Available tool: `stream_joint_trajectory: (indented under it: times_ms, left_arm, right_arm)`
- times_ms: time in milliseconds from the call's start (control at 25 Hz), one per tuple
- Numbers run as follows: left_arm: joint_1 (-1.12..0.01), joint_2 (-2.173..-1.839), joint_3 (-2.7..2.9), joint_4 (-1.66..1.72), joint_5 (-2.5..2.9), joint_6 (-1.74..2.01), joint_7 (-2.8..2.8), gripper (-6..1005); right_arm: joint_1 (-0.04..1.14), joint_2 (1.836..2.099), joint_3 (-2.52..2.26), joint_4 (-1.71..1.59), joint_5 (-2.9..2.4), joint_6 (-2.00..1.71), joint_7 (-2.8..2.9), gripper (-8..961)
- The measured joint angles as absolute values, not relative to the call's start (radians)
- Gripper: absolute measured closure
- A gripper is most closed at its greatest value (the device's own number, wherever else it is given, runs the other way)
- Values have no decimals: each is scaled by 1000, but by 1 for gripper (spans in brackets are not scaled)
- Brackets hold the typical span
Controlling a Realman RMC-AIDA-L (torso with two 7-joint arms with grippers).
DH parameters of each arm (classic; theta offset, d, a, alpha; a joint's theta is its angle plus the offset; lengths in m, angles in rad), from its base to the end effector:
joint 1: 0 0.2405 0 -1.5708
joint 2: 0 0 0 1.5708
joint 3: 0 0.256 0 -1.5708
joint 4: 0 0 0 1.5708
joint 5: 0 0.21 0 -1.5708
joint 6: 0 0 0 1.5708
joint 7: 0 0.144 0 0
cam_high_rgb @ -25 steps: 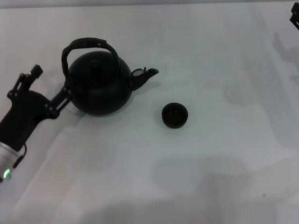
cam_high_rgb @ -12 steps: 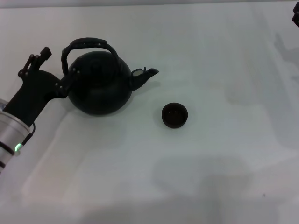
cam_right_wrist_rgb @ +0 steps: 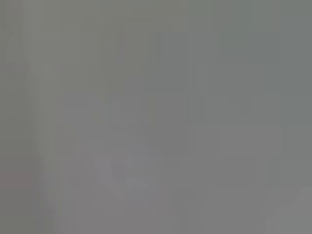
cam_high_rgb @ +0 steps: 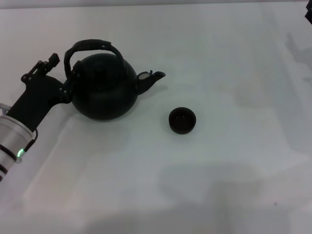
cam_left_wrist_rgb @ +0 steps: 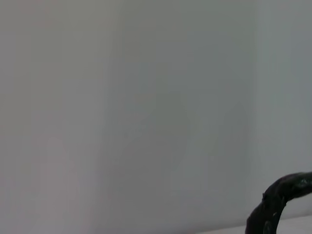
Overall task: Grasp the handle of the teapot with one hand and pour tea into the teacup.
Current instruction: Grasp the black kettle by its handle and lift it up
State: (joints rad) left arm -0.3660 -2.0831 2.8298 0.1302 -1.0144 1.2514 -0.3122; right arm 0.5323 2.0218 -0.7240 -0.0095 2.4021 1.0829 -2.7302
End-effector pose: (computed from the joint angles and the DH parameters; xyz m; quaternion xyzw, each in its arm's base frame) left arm -0.3263 0.2778 -0.0603 -0.7838 -0.2476 -0.3127 0.4760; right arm 0.3538 0.3572 0.0224 -0.6869 0.2914 0.2915 0.5985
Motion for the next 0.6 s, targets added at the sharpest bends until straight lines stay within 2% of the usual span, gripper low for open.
stream_joint_trajectory:
  times_ms: [400,520,600]
  left_arm:
    - [-379,-2083,2831,129,-1013,1236,-313,511]
    - [-384,-2083,2831,128,-1012,1230,-313,723]
    - [-387,-2083,2832,127,-1012,1228,-313,774]
  right_arm:
    - [532,2022,-726,-13,2397,1076,-2727,88]
    - [532,2022,-726,-13,2396,1076,-2727,88]
    - [532,2022,-726,-13,2395,1076,-2727,88]
